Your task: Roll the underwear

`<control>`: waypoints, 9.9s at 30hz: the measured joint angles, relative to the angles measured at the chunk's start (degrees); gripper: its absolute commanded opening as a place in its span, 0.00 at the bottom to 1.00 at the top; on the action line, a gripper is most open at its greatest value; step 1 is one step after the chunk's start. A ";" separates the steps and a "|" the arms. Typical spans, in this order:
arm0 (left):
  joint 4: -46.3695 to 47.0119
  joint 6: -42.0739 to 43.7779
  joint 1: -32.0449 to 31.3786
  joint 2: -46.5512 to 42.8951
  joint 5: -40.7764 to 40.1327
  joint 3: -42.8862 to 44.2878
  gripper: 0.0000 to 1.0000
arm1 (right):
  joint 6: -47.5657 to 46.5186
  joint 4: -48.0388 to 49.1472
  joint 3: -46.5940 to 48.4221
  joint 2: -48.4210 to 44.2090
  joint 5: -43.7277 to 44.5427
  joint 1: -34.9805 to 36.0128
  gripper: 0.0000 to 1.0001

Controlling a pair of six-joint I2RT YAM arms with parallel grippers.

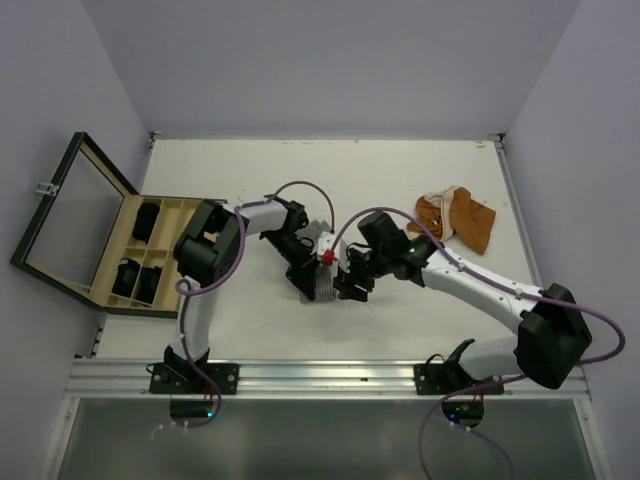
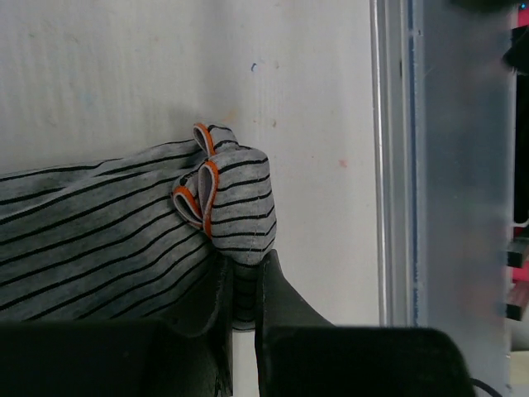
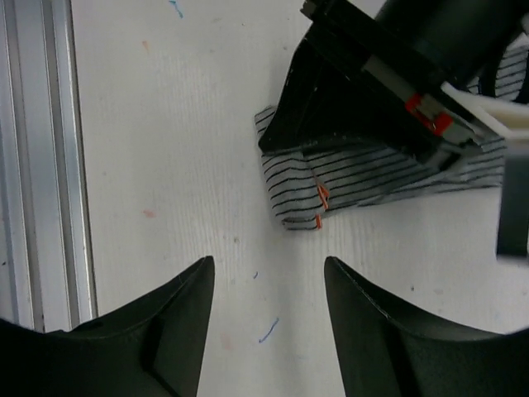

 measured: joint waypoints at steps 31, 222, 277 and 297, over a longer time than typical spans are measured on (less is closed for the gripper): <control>-18.40 -0.57 3.17 10.01 4.26 -0.35 0.00 | -3.08 17.29 1.55 19.41 0.96 14.23 0.61; 16.39 -7.19 24.41 -48.83 -7.48 -18.80 0.46 | 14.95 19.96 15.74 42.95 -27.78 4.15 0.00; 16.44 -9.57 -0.07 -15.04 -6.67 -14.84 0.00 | 13.86 1.53 20.76 36.98 -20.96 -18.82 0.63; -11.04 -9.25 5.99 7.21 6.25 2.58 0.00 | -9.35 4.52 5.70 15.28 -1.22 5.70 0.67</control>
